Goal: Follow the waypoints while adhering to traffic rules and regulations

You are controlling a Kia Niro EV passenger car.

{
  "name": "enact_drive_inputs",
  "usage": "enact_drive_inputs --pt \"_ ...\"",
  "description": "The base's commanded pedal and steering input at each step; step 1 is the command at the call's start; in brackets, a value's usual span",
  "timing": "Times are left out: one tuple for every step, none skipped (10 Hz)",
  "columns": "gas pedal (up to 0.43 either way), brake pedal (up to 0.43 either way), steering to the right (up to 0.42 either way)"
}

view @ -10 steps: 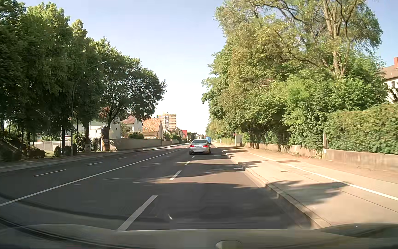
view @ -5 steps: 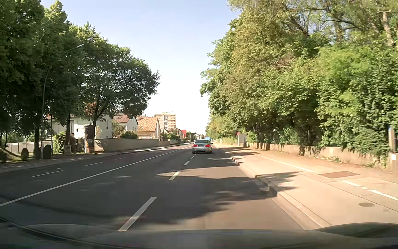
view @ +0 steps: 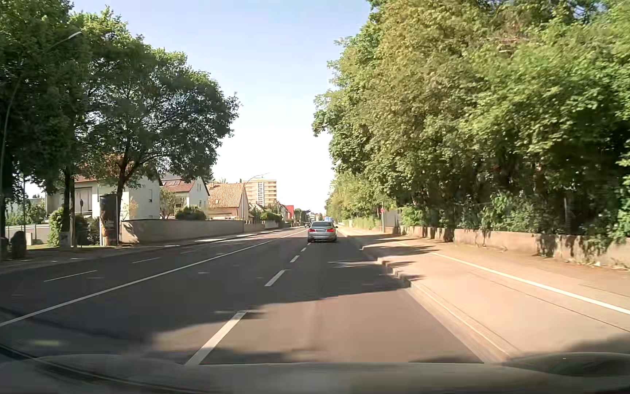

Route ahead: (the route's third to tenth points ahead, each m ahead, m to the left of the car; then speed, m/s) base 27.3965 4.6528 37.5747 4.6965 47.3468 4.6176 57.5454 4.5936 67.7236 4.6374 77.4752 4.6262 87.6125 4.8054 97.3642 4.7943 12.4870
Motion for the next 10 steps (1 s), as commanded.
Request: enact_drive_inputs --pt "0.087 0.000 -0.002" --pt "0.110 0.000 -0.001" --pt "0.098 0.000 -0.002" --pt "0.098 0.000 -0.003" --pt "0.098 0.000 -0.003" --pt "0.098 0.000 -0.003" --pt "0.098 0.000 -0.003" --pt "0.098 0.000 -0.004" --pt "0.098 0.000 -0.004" --pt "0.098 0.000 -0.005"
